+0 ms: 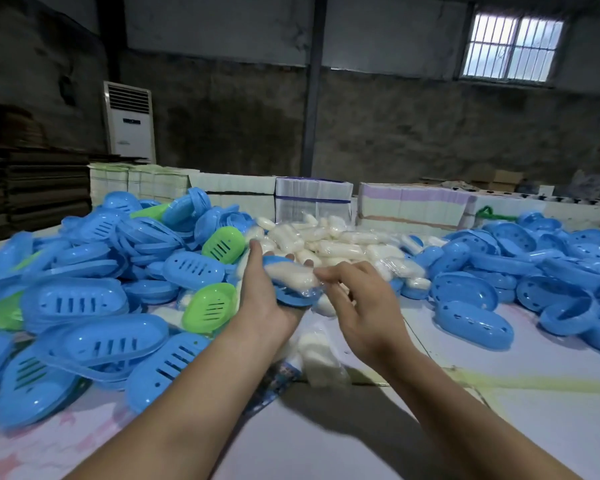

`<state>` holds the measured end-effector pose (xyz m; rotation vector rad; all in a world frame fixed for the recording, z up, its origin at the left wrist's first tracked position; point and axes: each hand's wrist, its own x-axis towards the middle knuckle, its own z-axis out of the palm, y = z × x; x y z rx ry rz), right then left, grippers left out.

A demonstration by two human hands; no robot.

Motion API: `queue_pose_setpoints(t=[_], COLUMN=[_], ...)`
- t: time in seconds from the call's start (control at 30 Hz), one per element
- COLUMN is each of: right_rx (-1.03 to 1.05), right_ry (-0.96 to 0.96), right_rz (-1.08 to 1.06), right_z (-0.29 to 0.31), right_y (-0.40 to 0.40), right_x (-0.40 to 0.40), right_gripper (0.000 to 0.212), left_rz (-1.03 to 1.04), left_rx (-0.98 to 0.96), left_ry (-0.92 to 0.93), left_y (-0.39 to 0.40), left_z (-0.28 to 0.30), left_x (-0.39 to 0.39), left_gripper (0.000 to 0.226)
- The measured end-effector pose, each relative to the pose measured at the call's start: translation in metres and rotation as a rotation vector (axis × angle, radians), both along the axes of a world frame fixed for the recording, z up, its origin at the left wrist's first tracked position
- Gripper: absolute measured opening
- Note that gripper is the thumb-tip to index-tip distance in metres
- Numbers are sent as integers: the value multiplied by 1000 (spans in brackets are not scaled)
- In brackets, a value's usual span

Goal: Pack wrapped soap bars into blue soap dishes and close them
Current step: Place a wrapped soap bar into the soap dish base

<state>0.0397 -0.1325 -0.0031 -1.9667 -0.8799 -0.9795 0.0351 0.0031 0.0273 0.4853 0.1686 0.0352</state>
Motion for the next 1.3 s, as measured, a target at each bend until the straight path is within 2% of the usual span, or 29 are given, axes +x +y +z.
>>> queue_pose_setpoints(t=[0.2, 0.4, 0.5, 0.6, 0.8, 0.83, 0.87, 0.93, 1.0, 1.07, 1.13, 1.3], right_rx=[-62, -146, 24, 100, -48, -39, -68, -267, -404, -442, -503, -568], right_ry=[-19, 217, 374, 455, 598, 568, 507, 419, 543, 694, 764, 745], right_rz=[-35, -21, 45, 64, 137, 60, -104, -560, -838, -918, -947, -986], right_z=[-3, 2, 5, 6, 31, 34, 33, 21, 5, -4, -9, -12], right_y=[-4, -5, -3, -4, -26, -38, -53, -88, -119, -131, -129, -128], right_x=[1, -5, -4, -2, 9, 15, 23, 36, 41, 44, 48, 49], right_gripper=[19, 29, 8, 17, 6, 7, 9, 28, 47, 53, 51, 47], left_rz=[-78, -94, -126, -144, -133, -123, -119, -115, -138, -172, -198, -229], left_rx=[138, 101, 91, 102, 139, 133, 130, 117, 96, 73, 100, 158], left_ry=[-42, -10, -40, -90, -26, -32, -37, -35, -24, -14, -22, -21], left_y=[-3, -5, -6, -8, -8, -8, -9, -11, -15, -20, -23, -29], left_z=[0, -9, -11, -16, -12, -12, -12, -16, -18, -20, -21, -21], left_x=[-1, 3, 3, 5, 2, 3, 4, 6, 5, 1, -2, -9], left_gripper=[28, 29, 37, 50, 31, 27, 26, 35, 33, 26, 25, 38])
